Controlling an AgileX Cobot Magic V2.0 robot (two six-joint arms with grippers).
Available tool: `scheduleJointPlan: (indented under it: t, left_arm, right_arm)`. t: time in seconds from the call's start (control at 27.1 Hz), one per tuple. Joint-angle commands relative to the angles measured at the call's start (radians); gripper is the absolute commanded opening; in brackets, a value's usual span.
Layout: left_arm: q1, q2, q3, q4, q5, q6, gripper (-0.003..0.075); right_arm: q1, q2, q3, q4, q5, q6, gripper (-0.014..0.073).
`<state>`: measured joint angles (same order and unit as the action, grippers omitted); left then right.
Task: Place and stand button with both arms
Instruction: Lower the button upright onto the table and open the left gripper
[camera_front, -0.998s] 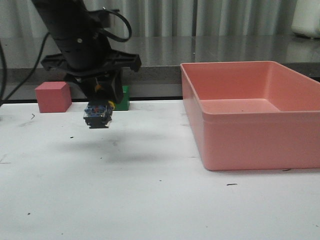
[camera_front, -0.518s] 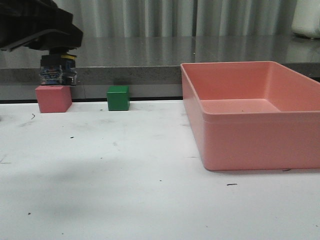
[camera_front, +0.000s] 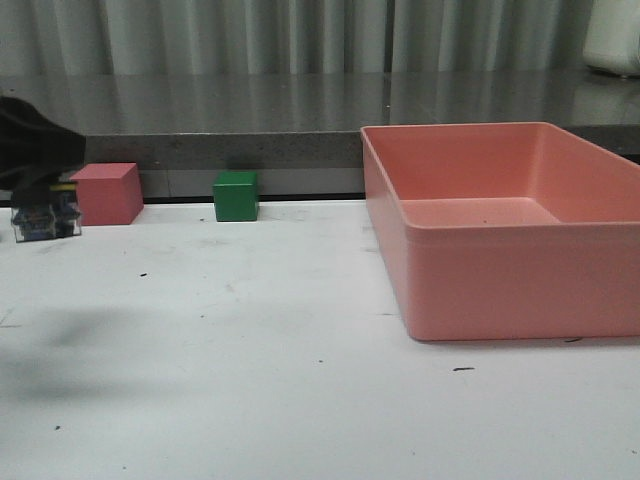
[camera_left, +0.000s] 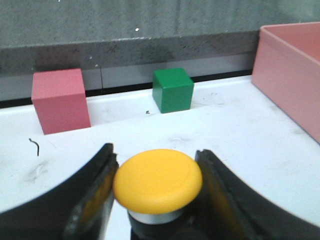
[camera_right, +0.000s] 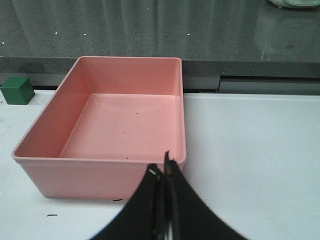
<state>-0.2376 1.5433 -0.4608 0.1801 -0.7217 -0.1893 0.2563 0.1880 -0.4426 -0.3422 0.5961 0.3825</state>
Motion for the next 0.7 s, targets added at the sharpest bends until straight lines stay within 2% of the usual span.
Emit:
scheduleJointPlan:
  t: [0.0,0.15,0.22,0.67]
  left_arm:
    - [0.000,0.085,-0.021,-0.005,-0.299,-0.002,0.0169]
    - [-0.004,0.242,-0.021,-0.005,-0.560,-0.002,0.0169]
    - [-0.004,0.293,-0.024,-0.005,-0.626,-0.002,0.0169]
    - [-0.004,0.377,-0.036,-0.005,-0.602,-0.002,0.0171]
  right_arm:
    - [-0.008,0.012,-0.026,-0.028,-0.080,-0.007,-0.0062]
    - [-0.008,0.012,-0.026,-0.028,-0.080,-0.007,-0.0062]
    - [-0.008,0.012,-0.026,-0.028,-0.080,-0.007,-0.0062]
    - [-0.008,0.012,-0.026,-0.028,-0.080,-0.007,-0.0062]
